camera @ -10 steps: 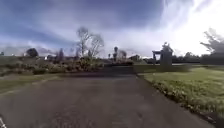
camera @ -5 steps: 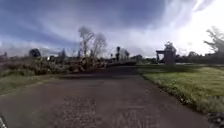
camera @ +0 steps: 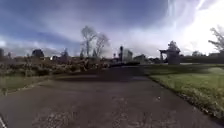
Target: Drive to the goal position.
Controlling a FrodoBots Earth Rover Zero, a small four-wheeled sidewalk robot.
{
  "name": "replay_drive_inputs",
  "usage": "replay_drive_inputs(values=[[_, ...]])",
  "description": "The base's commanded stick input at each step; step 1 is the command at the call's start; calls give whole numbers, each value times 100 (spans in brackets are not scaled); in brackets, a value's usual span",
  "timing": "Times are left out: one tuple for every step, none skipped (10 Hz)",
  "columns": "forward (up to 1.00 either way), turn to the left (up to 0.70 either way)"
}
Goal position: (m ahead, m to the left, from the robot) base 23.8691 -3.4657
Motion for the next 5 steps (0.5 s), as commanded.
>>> replay_drive_inputs(values=[[85, 0], [85, 0], [85, 0], [85, 0], [85, 0]])
